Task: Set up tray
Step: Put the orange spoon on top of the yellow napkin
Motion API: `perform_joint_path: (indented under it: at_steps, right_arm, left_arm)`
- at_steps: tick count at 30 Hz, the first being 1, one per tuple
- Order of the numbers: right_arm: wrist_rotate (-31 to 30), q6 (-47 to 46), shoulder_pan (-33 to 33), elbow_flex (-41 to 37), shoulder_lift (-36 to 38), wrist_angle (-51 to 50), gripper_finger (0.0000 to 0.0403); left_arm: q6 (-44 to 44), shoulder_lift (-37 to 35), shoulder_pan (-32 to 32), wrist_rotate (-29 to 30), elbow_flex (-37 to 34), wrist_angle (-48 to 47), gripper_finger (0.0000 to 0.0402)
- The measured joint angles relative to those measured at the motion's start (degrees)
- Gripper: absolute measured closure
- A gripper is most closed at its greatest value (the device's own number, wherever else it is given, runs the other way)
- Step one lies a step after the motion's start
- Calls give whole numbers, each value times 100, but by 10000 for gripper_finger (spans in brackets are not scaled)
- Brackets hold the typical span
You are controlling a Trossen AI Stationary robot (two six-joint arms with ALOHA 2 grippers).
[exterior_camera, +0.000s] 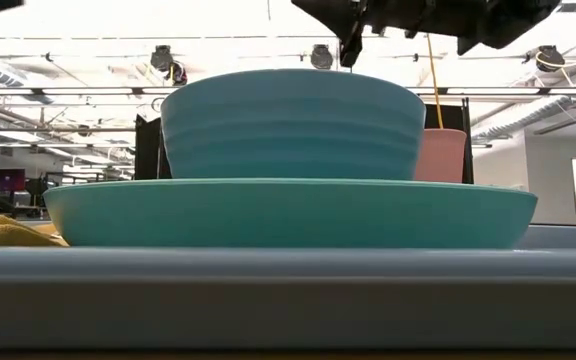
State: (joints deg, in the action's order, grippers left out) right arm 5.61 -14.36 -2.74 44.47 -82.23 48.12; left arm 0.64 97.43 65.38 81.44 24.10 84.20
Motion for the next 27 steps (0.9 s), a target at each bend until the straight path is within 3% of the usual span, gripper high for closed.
perform_joint_path:
  at_steps: [5, 17, 27]
  right_arm:
    - [19, 6, 0, -7, 24, -93, 271]
    - [14, 27, 133, -7, 24, -647, 271]
    - [82, -452, 1177, 15, 170, -1210, 271]
  left_arm:
    - [43, 0, -278, 399, 0, 2, 316]
    - [-274, 0, -917, 417, 0, 9, 316]
    - [-514, -2, -1077, 412, 0, 31, 316]
